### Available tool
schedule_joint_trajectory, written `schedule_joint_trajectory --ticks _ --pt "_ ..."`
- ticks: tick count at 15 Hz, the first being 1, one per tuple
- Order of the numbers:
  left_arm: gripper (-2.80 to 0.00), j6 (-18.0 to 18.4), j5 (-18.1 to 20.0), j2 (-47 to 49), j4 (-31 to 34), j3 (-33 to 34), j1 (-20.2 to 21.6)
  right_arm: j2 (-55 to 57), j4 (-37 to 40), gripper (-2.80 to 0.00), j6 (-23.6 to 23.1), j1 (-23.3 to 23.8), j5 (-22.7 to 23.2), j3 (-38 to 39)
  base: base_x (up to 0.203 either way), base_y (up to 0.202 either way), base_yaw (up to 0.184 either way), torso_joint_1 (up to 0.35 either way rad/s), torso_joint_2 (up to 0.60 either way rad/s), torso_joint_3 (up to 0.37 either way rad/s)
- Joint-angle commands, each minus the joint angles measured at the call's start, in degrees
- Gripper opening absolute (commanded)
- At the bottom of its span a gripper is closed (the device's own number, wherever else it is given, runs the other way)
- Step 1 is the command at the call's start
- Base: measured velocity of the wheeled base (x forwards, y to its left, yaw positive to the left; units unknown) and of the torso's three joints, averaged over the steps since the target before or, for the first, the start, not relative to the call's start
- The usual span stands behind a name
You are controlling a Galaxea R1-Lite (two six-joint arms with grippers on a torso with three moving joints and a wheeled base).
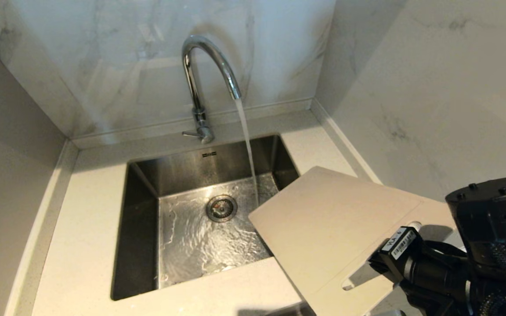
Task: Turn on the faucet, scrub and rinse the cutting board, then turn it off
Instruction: Pick up the cutting board
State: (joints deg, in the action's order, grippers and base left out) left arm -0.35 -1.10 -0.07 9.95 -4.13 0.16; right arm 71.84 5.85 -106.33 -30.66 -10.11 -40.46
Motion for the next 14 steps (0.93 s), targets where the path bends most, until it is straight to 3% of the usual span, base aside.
schedule_joint_trajectory --ticks 1,4,9,11,14 --pt "-2.8 -0.09 -0.05 -0.01 0.07 0.0 0.02 -0.98 -2.53 -2.8 -2.01 -0.01 0.0 -0.07 0.0 0.0 0.0 0.0 0.0 0.0" --pt "-2.8 -0.04 -0.05 -0.01 0.07 0.0 0.02 -1.0 -8.38 -2.8 -5.28 0.03 2.66 -0.06 0.0 0.0 0.0 0.0 0.0 0.0" --pt "-2.8 -0.09 -0.05 -0.01 0.07 0.0 0.02 -1.69 -8.6 -2.8 -5.63 0.96 8.81 0.26 0.0 0.0 0.0 0.0 0.0 0.0" --pt "-2.8 0.0 -0.05 -0.01 0.07 0.0 0.02 -2.0 -6.2 -2.8 -6.1 3.31 13.82 0.11 0.0 0.0 0.0 0.0 0.0 0.0" --pt "-2.8 0.0 -0.05 -0.01 0.07 0.0 0.02 -3.73 2.22 -2.8 -10.58 5.51 16.39 -2.88 0.0 0.0 0.0 0.0 0.0 0.0"
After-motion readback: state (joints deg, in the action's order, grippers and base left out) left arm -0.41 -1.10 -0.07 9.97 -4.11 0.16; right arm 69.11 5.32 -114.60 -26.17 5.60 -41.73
